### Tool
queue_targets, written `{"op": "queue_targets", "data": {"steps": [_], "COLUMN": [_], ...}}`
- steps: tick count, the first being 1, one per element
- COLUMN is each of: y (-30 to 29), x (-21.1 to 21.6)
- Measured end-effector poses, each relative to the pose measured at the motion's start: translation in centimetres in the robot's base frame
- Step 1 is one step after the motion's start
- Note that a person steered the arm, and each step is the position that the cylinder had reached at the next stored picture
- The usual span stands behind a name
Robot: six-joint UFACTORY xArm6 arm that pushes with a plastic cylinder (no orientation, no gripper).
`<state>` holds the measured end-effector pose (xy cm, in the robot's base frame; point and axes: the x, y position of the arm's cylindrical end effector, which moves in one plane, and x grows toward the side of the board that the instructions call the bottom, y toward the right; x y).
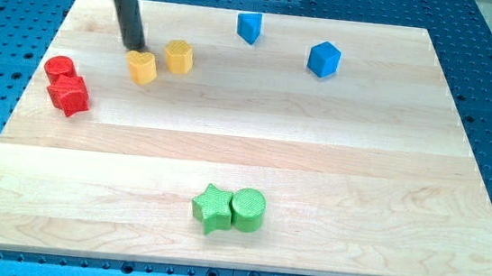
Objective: Place your arm to the right of the triangle
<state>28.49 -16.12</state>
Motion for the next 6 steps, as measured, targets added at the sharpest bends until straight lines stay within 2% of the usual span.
{"op": "queue_targets", "data": {"steps": [1, 2, 4, 5, 6], "y": [8.0, 16.1, 21.2, 21.4, 24.0], "x": [-0.5, 0.7, 0.2, -3.0, -3.7]}}
